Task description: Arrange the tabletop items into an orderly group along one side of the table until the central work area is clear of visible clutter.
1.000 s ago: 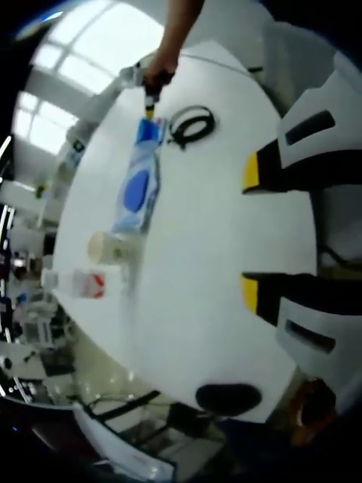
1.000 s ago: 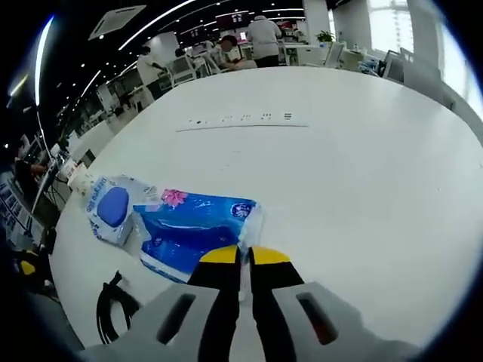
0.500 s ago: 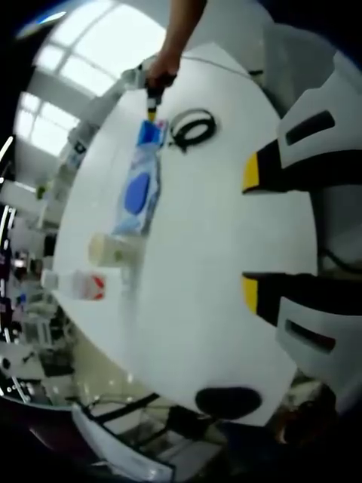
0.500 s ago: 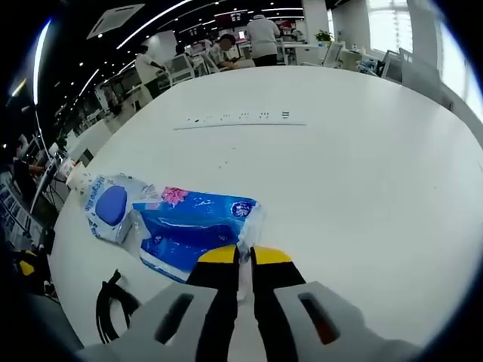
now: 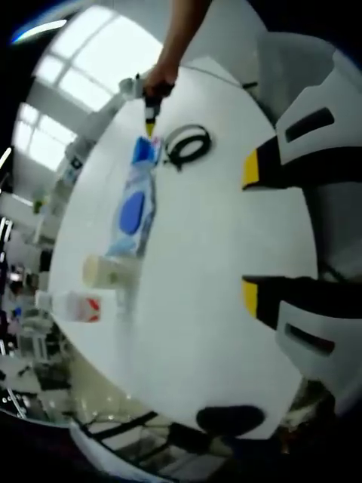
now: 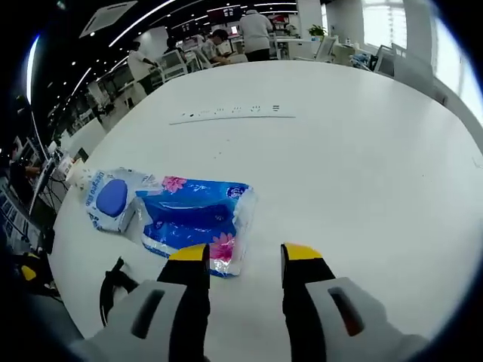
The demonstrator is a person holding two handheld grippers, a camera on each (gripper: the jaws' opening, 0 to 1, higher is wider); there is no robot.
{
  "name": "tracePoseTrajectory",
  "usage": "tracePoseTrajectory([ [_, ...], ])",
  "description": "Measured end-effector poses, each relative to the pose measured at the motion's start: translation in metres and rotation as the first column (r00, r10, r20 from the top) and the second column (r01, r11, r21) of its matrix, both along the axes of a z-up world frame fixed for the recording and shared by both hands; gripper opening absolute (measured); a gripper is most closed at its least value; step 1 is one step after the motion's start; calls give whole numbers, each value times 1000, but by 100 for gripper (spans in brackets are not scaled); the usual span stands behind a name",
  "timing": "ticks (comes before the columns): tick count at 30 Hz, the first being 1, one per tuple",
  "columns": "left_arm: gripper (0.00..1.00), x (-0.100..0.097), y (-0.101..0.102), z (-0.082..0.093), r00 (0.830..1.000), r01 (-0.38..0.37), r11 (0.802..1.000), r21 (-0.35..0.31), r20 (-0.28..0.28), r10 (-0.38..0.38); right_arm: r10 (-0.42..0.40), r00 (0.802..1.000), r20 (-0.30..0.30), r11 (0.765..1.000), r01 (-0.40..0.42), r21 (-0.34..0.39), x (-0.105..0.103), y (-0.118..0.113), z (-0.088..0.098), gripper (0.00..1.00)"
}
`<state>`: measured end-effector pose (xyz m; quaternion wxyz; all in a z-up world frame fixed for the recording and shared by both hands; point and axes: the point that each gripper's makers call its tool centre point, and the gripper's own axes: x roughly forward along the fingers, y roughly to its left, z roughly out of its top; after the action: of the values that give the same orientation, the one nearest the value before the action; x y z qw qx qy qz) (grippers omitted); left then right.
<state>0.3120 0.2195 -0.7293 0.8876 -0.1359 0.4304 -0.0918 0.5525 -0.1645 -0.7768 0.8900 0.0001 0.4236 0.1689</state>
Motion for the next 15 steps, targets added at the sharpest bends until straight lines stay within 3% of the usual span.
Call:
tracePoseTrajectory([
  [15,42,0,-9,1,998,55,998,7,22,-55,22,1000,21,999,-23,36,-46,7,13,43],
])
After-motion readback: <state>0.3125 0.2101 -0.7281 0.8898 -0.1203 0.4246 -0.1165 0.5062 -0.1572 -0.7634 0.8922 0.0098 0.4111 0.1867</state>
